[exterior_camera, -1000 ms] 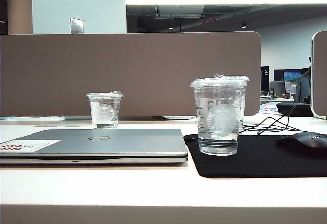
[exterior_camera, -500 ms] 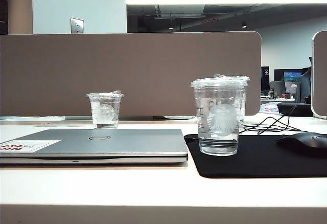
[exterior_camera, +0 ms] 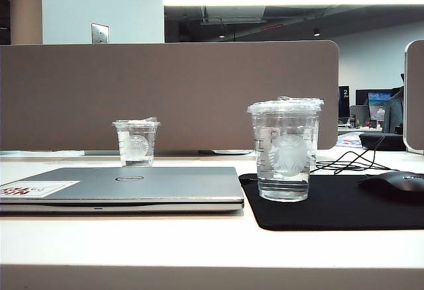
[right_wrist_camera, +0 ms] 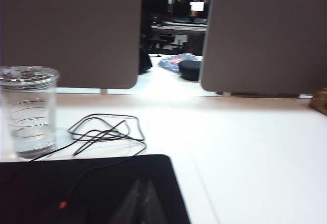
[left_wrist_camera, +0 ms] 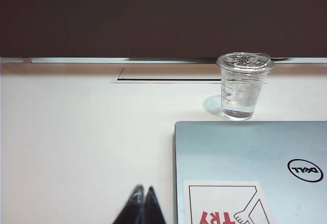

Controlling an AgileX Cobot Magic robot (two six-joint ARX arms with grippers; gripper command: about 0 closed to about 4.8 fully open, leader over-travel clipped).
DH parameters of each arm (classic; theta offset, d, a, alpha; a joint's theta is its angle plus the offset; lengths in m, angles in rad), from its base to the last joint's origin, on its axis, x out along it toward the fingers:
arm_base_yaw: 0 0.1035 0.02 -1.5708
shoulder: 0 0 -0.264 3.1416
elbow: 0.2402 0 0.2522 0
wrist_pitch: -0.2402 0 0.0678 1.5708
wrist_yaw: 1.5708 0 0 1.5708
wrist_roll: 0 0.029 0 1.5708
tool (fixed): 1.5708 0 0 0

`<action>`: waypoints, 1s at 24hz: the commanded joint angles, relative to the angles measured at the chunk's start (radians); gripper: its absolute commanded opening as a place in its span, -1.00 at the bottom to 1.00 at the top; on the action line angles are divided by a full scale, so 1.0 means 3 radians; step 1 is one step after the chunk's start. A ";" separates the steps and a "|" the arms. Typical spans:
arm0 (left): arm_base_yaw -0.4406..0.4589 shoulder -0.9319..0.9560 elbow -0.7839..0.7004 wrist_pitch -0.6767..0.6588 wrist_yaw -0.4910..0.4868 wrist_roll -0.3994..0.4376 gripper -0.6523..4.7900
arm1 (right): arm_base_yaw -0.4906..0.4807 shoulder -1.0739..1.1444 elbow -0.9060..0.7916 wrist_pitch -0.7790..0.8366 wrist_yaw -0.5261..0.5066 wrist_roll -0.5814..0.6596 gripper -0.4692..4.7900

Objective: Pick up the coffee cup on the middle and place it on the right side of the laptop.

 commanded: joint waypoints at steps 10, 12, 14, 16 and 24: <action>0.0000 0.0000 0.0011 0.0041 0.0009 0.0001 -0.78 | -0.0163 -0.0037 -0.0015 -0.0051 -0.0387 0.0109 -0.84; 0.0000 0.0000 0.0011 0.0041 0.0009 0.0001 -0.78 | -0.0161 -0.0037 -0.0015 -0.0055 -0.0390 0.0179 -0.84; 0.0000 0.0000 0.0011 0.0041 0.0009 0.0001 -0.78 | -0.0160 -0.0037 -0.0015 -0.0055 -0.0390 0.0233 -0.84; 0.0000 0.0000 0.0011 0.0041 0.0009 0.0001 -0.78 | -0.0160 -0.0037 -0.0015 -0.0055 -0.0392 0.0251 -0.84; 0.0000 0.0000 0.0011 0.0041 0.0009 0.0001 -0.78 | -0.0159 -0.0037 -0.0015 -0.0042 -0.0392 0.0272 -0.84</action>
